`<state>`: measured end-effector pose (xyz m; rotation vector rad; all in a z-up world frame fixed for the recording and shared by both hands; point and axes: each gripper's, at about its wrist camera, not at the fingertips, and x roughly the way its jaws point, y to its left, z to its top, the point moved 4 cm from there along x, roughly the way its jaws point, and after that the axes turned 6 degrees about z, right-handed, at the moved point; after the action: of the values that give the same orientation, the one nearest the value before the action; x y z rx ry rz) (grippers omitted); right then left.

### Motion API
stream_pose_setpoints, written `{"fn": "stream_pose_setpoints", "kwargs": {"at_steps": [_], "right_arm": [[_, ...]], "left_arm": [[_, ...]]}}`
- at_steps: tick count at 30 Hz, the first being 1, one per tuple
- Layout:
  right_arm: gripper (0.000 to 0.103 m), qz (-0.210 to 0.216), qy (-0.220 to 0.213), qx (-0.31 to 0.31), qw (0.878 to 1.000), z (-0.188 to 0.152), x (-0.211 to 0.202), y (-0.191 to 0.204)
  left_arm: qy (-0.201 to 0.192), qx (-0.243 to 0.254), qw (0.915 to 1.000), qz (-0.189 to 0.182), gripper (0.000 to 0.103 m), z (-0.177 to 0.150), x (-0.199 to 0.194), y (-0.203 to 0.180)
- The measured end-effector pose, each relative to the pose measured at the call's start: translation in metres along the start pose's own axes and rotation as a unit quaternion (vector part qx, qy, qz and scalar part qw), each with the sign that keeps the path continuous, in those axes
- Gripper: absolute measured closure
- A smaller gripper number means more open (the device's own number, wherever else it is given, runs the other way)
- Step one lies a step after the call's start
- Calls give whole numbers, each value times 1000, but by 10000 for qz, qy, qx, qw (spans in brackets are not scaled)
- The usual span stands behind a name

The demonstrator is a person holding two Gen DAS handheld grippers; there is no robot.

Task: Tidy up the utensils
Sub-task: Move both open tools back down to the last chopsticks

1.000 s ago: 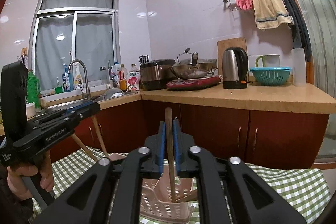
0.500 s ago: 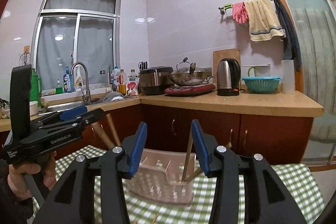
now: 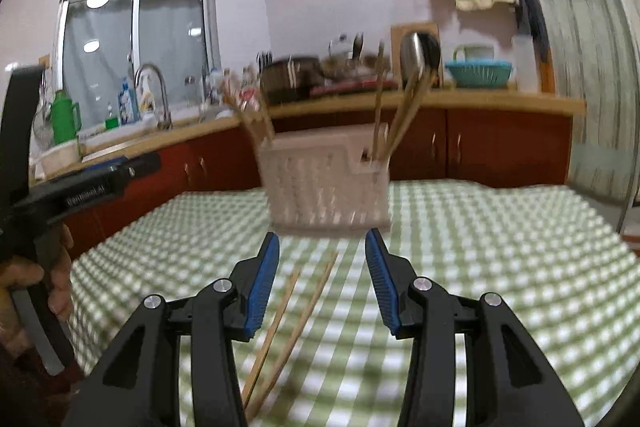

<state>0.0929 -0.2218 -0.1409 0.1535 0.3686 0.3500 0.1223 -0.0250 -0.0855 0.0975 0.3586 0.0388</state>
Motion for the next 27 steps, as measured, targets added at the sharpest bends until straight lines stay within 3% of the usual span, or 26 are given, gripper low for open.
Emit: {"fn": "stream_pose_setpoints", "kwargs": {"at_steps": [9,15,22,27], "right_arm": [[66,157,838,-64,9963,-52,22,20],[79,160,1390,-39,9902,-77,37,24],[88,94,1570,-309,9871,-84,38,32],[96,-53,1596,-230,9869,-83,30,16]], "left_arm": [[272,25,9994,195,43,-42,-21,15],[466,-24,9987,209,43,-62,-21,18],[595,-80,9980,202,44,-69,-17,19],[710,-78,9974,116,44,-76,-19,7]]}}
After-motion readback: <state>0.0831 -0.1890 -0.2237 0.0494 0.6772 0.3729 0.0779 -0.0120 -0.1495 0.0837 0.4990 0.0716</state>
